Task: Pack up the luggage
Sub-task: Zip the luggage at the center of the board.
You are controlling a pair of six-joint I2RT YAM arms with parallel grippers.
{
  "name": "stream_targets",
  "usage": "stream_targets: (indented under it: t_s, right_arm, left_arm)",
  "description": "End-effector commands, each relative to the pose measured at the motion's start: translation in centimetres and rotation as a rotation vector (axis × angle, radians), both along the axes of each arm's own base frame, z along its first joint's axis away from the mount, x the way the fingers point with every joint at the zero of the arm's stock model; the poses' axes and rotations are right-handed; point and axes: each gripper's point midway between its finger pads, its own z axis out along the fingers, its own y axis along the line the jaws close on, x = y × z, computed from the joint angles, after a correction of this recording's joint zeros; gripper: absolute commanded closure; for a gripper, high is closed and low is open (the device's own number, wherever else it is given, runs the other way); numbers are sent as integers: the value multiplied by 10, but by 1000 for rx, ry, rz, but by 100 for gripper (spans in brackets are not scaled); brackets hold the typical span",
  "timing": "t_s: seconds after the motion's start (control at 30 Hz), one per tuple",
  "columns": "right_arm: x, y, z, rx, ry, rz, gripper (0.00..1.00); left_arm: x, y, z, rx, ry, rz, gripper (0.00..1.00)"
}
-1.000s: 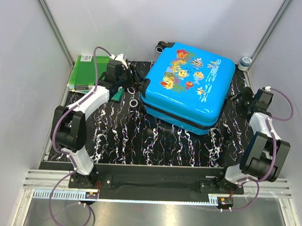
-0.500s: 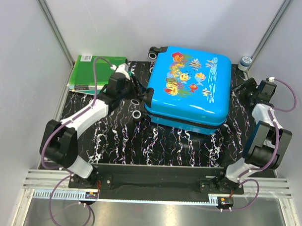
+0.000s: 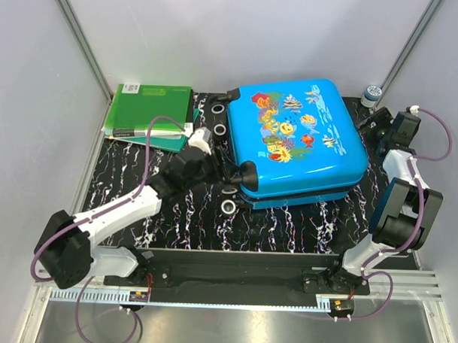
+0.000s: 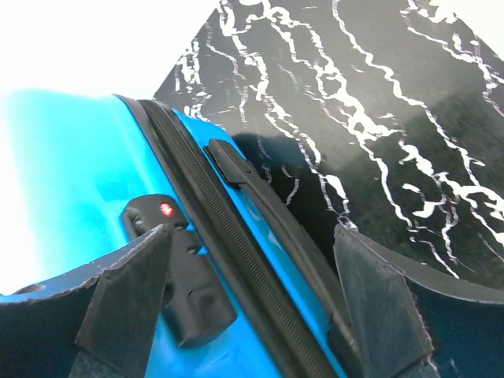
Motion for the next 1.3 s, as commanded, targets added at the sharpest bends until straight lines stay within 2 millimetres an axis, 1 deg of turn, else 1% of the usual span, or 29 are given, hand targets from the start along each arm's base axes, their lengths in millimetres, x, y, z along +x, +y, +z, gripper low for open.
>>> stream_targets:
  t_s: [0.0,0.03,0.07,0.13,0.17,0.2,0.23,0.27,0.33,0.37,0.4,0.43,0.47,0.5,0.53,0.57,0.6,0.63,0.67,0.73,0.77,0.8,0.83,0.87,0.93,0.97,1.03,1.17,1.27]
  right_arm:
    - [0,32,27,-39,-7,118,10]
    - [-2,29,29,-51,2,109,10]
    - [-3,26,40,-74,-10,99,9]
    - [-11,18,45,-122,18,69,9]
    - [-15,14,62,-156,-4,58,8]
    - [-21,12,64,-162,16,47,8]
    - [-25,10,70,-166,12,42,7]
    - [-32,10,86,-165,-17,36,7]
    - [-43,14,99,-137,-34,48,6]
    - [-51,19,113,-138,-66,53,6]
    - [-56,23,119,-133,-76,60,6]
    - [-60,30,124,-120,-93,83,6]
    - [-70,36,133,-120,-117,91,6]
    - [-75,42,137,-110,-132,114,6]
    - [-84,48,148,-115,-159,124,6]
    - [-90,52,142,-103,-152,134,6]
    - [-94,59,142,-94,-158,160,6]
    - [-102,64,147,-94,-177,174,5]
    - [-106,69,136,-75,-160,189,5]
    - [-116,80,134,-54,-170,227,5]
    - [-120,83,122,-34,-149,235,5]
    - [-123,88,119,-23,-149,254,5]
    - [-128,91,119,-23,-154,261,6]
    - [-132,93,109,-12,-138,268,6]
    - [-142,100,105,-6,-144,290,5]
    - [-145,102,103,-4,-144,296,6]
    - [-151,107,103,-5,-156,313,5]
    - [-158,118,100,42,-157,348,6]
    - [-163,124,99,63,-161,370,5]
  left_arm:
    - [-85,-44,1,-91,77,-331,36]
    - [-84,-40,3,-85,65,-321,35]
    - [-85,-31,-2,-36,67,-308,34]
    - [-79,-16,8,5,16,-267,32]
    - [-78,-8,13,40,-5,-265,28]
    - [-71,1,18,53,-23,-237,27]
    - [-70,7,20,63,-32,-230,25]
    - [-65,18,31,74,-74,-218,23]
    - [-66,23,43,80,-120,-242,20]
    - [-67,27,49,109,-165,-268,20]
    - [-72,22,59,104,-198,-321,18]
    - [-75,20,65,110,-225,-361,17]
    - [-78,18,62,144,-246,-419,16]
    - [-86,12,73,130,-270,-490,16]
    - [-92,12,70,153,-258,-530,16]
    - [-95,10,70,188,-295,-581,16]
    - [-100,6,73,191,-313,-634,16]
    - [-105,6,70,220,-345,-694,16]
    - [-115,1,71,211,-364,-755,16]
    - [-120,-1,70,221,-401,-814,16]
    - [-124,-4,70,213,-409,-844,16]
    - [-125,-5,69,214,-411,-852,16]
    - [-124,-8,67,230,-424,-869,16]
    - [-124,-11,65,241,-426,-875,16]
    - [-121,-16,59,269,-426,-882,16]
    - [-117,-19,61,286,-435,-867,16]
    - [-114,-23,55,305,-423,-869,16]
    - [-101,-23,53,362,-436,-818,16]
    - [-95,-23,56,380,-466,-799,15]
